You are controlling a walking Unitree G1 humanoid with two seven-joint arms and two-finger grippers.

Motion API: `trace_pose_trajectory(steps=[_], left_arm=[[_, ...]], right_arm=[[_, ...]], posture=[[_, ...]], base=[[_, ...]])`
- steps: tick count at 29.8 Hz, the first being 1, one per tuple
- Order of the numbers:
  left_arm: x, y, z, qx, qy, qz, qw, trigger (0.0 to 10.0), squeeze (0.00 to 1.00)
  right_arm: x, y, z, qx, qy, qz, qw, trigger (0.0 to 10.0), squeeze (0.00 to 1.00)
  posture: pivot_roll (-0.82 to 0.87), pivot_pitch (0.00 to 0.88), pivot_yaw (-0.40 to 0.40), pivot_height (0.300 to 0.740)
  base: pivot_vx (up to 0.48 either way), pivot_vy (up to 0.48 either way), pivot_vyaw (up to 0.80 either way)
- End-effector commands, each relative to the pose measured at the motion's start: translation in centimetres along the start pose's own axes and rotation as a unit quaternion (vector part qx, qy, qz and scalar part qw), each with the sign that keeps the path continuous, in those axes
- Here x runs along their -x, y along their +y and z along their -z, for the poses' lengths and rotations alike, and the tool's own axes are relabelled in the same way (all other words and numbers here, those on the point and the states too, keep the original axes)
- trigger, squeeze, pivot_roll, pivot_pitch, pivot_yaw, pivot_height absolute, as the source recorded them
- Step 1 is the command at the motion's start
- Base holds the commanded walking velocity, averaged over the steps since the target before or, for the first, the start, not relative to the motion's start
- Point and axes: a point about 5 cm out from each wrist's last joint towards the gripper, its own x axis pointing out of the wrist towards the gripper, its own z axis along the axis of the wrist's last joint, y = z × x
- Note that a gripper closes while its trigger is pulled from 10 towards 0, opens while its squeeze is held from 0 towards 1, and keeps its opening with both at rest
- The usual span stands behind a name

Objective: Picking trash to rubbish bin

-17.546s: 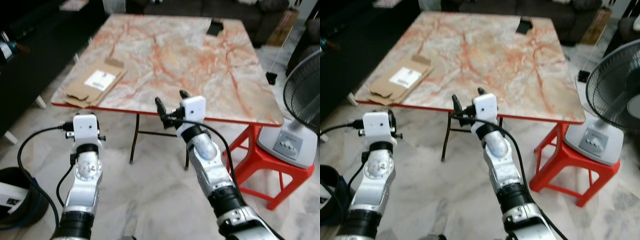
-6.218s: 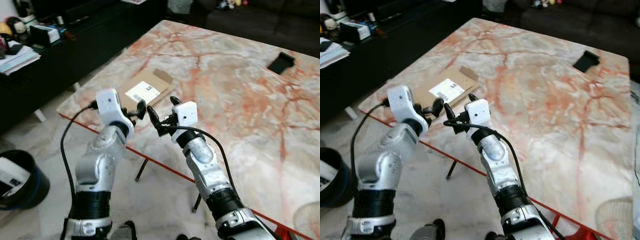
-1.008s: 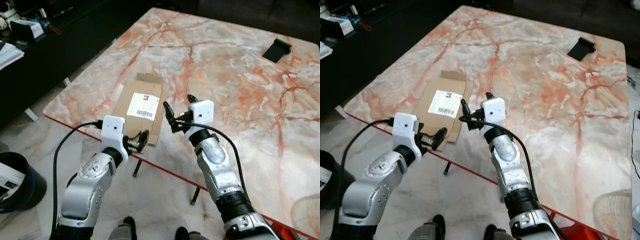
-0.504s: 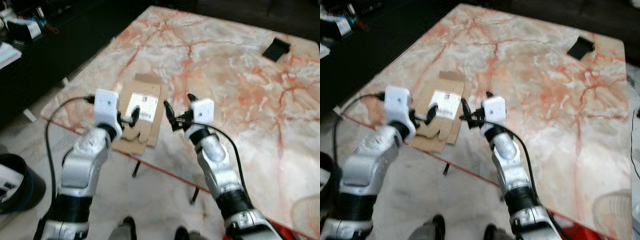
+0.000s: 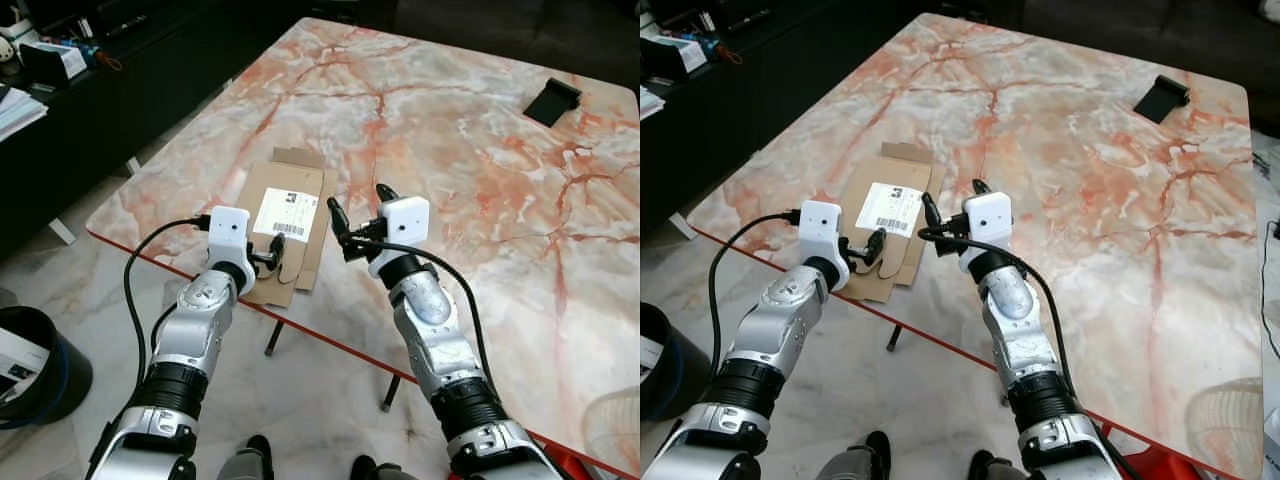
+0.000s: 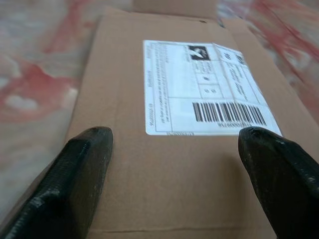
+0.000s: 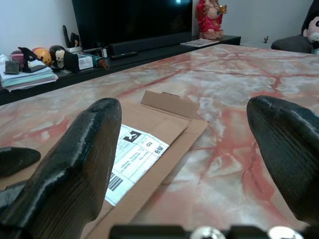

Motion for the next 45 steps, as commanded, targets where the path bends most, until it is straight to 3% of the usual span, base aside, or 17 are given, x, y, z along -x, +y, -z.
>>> trace_pose_trajectory(steps=[1,4,9,11,12,18,22,25,28,35,38,45], left_arm=[[0.6,-0.4,2.1,0.009,0.036,0.015,0.999,10.0,0.0],[1.5,-0.5,3.5,-0.002,0.051,0.018,0.999,10.0,0.0],[3.3,-0.7,3.8,-0.017,0.055,0.048,0.997,10.0,0.0],[3.9,-0.6,3.8,-0.022,0.057,0.049,0.997,10.0,0.0],[5.3,-0.4,3.6,-0.033,0.059,0.053,0.996,10.0,0.0],[7.1,-0.2,2.3,-0.057,0.041,0.039,0.997,10.0,0.0],[7.1,0.0,0.9,-0.046,0.013,0.019,0.999,10.0,0.0],[6.7,0.8,-2.5,-0.069,-0.067,-0.025,0.995,10.0,0.0],[6.4,1.1,-3.7,-0.062,-0.111,-0.052,0.991,10.0,0.0],[5.8,1.3,-3.7,-0.08,-0.141,-0.099,0.982,10.0,0.0],[4.8,0.5,-3.2,-0.114,-0.141,-0.105,0.978,10.0,0.0],[3.5,-0.5,-3.6,-0.121,-0.165,-0.116,0.972,10.0,0.0]], right_arm=[[0.2,0.0,0.0,-0.001,-0.004,0.004,1.0,10.0,0.0],[0.2,0.2,0.0,-0.003,-0.003,0.002,1.0,10.0,0.0],[0.1,0.4,-0.2,-0.006,-0.006,0.0,1.0,10.0,0.0],[0.2,0.4,-0.1,-0.006,-0.006,-0.001,1.0,10.0,0.0],[0.2,0.3,0.0,-0.006,-0.003,0.0,1.0,10.0,0.0],[0.1,0.6,0.1,-0.008,-0.003,-0.002,1.0,10.0,0.0],[0.0,0.7,0.0,-0.01,-0.003,-0.004,1.0,10.0,0.0],[-0.2,0.6,-0.2,-0.013,-0.009,-0.005,1.0,10.0,0.0],[-0.3,0.5,-0.5,-0.02,-0.02,-0.001,1.0,10.0,0.0],[-0.4,0.7,-0.8,-0.024,-0.028,0.001,0.999,10.0,0.0],[-0.3,0.4,-0.6,-0.024,-0.026,0.009,0.999,10.0,0.0],[-0.6,0.3,-1.0,-0.028,-0.036,0.02,0.999,10.0,0.0]], posture=[[0.09,0.168,0.0,0.74],[0.1,0.175,0.001,0.74],[0.11,0.185,-0.001,0.74],[0.11,0.188,0.002,0.74],[0.12,0.191,0.002,0.74],[0.13,0.193,-0.002,0.74],[0.14,0.192,-0.004,0.74],[0.14,0.186,-0.01,0.74],[0.15,0.176,-0.01,0.74],[0.14,0.168,-0.01,0.74],[0.14,0.165,-0.01,0.74],[0.13,0.161,-0.002,0.74]], base=[[0.0,0.0,0.0],[0.0,0.0,0.0],[0.0,0.0,0.0],[0.0,0.0,0.0],[0.0,0.0,0.0],[0.0,0.0,0.0],[0.0,0.0,0.0],[0.0,0.0,0.0],[0.0,0.0,0.0],[0.0,0.0,0.0],[0.0,0.0,0.0],[0.0,0.0,0.0]])
